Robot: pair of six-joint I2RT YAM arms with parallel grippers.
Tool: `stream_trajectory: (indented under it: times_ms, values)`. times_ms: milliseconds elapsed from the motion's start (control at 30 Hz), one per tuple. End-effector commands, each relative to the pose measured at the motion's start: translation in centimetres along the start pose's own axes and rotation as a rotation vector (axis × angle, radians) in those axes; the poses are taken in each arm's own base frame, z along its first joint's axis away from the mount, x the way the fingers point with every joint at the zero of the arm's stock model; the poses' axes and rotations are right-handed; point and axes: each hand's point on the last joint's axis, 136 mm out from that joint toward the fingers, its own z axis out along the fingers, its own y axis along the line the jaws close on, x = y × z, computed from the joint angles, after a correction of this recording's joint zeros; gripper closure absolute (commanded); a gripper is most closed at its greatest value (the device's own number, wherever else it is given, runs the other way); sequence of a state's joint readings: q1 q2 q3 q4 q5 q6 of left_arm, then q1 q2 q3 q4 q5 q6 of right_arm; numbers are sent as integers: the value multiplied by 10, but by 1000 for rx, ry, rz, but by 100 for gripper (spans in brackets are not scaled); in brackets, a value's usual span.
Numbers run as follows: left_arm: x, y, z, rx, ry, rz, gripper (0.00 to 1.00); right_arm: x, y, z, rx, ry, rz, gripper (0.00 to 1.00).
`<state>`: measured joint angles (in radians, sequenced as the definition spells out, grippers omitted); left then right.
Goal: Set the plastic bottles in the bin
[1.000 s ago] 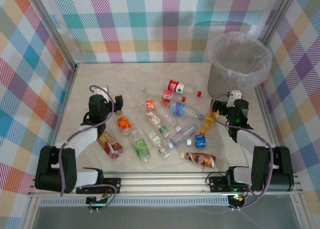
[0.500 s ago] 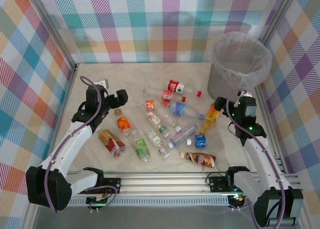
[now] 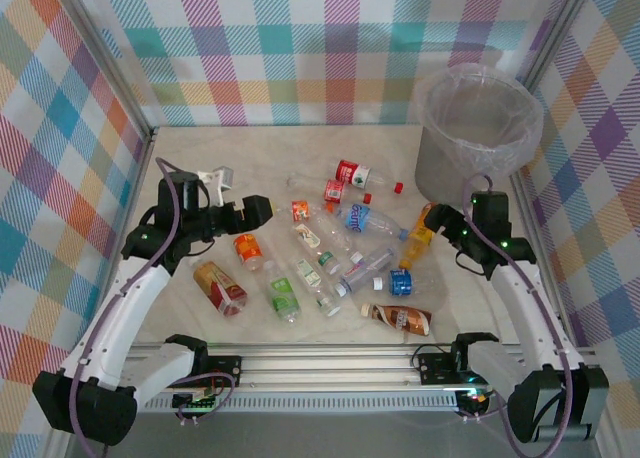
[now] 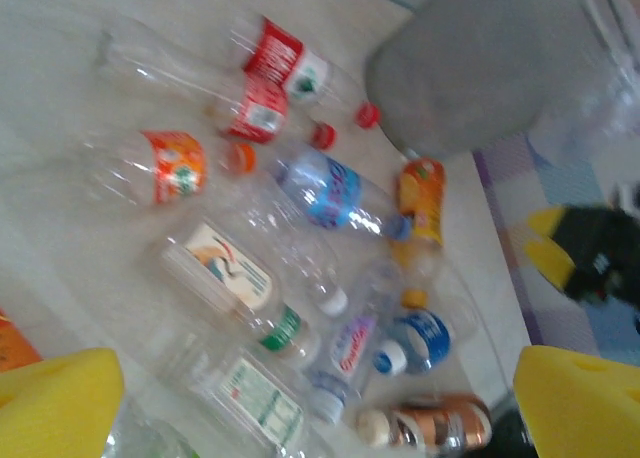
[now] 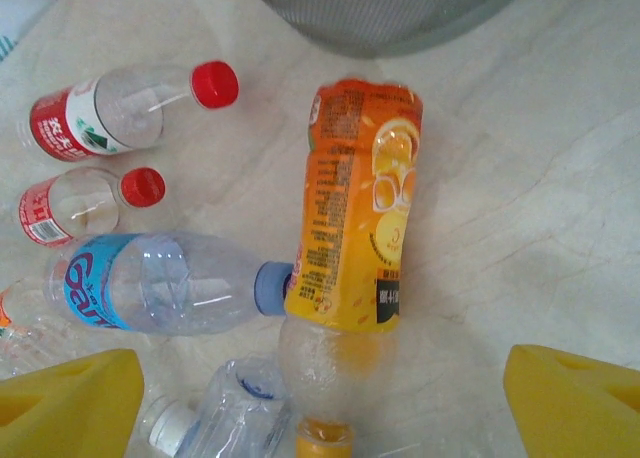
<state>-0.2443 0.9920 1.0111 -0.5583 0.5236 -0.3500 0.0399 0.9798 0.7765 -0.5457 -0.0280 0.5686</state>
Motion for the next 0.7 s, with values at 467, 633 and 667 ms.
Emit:
stream_trajectory:
  times_ms: [467,633,667]
  values:
    - [33,-57,-33,296,-8,235,0,-5,-1,48,18,42,143,23]
    - [33,-59,-33,307,-2,221,0,-7,-3,68,22,35,171,27]
    - [34,-58,-32,304,-1,220,0,-9,-3,71,18,31,171,27]
